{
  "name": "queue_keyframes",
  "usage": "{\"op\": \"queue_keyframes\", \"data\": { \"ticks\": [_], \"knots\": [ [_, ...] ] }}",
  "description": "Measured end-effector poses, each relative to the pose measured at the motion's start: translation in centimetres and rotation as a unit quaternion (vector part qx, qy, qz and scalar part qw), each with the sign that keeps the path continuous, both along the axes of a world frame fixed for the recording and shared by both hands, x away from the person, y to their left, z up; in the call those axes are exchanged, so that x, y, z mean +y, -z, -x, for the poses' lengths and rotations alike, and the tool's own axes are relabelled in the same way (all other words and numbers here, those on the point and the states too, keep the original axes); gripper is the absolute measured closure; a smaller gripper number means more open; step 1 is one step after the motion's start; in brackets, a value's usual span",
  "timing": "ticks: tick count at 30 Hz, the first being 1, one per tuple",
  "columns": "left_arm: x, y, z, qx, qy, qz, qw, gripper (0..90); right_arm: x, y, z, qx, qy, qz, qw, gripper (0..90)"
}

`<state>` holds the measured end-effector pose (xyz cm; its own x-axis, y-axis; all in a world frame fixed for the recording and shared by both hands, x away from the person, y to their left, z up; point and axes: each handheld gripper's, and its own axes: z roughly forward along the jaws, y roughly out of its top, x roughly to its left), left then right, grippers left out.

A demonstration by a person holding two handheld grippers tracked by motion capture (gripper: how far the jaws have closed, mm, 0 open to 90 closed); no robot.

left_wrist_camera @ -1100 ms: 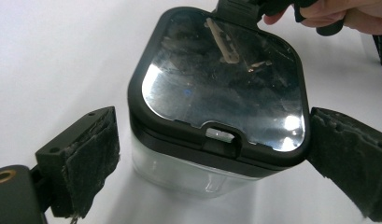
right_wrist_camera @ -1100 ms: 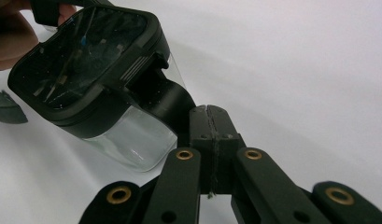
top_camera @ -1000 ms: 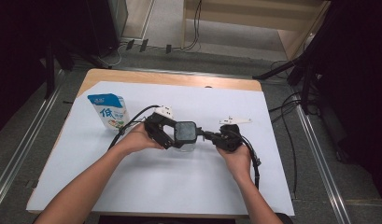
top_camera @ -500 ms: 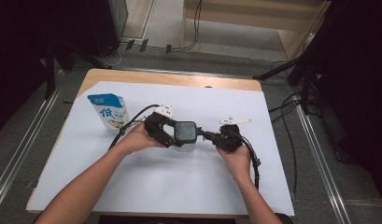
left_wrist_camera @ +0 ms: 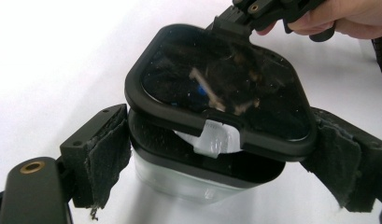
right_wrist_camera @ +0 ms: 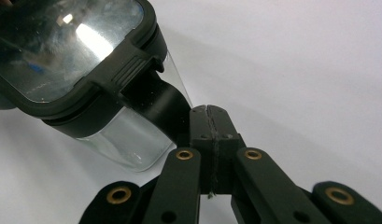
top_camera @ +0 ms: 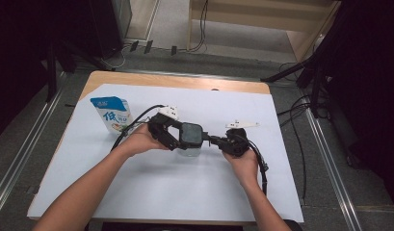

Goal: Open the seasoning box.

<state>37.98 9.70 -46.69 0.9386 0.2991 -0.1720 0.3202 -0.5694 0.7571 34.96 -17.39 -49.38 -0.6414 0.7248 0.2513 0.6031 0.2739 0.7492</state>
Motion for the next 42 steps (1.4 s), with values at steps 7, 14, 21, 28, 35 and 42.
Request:
{"op": "queue_keyframes", "data": {
  "ticks": [7, 14, 21, 28, 35, 42],
  "knots": [
    [0.1, -0.3, 0.0, 0.0, 0.002, 0.003, 1.0, 13.2, 0.0, 0.0, 0.0, 0.0, 0.0, -0.002, 1.0, 90.0],
    [0.6, -0.8, 0.1, -0.002, 0.002, 0.009, 1.0, 14.4, -0.1, -0.1, 0.0, 0.002, 0.003, -0.003, 1.0, 90.0],
    [1.2, -1.6, 0.3, -0.001, 0.011, 0.026, 0.9996, 19.4, -0.1, -0.1, 0.0, 0.002, 0.001, -0.003, 1.0, 90.0],
    [1.1, -1.9, 0.6, -0.004, 0.016, 0.033, 0.9993, 36.6, -0.2, -0.2, 0.1, 0.001, 0.001, -0.007, 1.0, 90.0],
    [1.5, -2.6, 0.5, 0.0, 0.007, 0.032, 0.9995, 64.9, -0.3, -0.3, 0.2, 0.003, 0.0, -0.007, 1.0, 90.0],
    [0.8, -3.7, 0.3, 0.006, 0.022, 0.025, 0.9994, 76.1, -0.2, -0.4, 0.2, 0.001, -0.004, -0.008, 1.0, 90.0]
  ]
}}
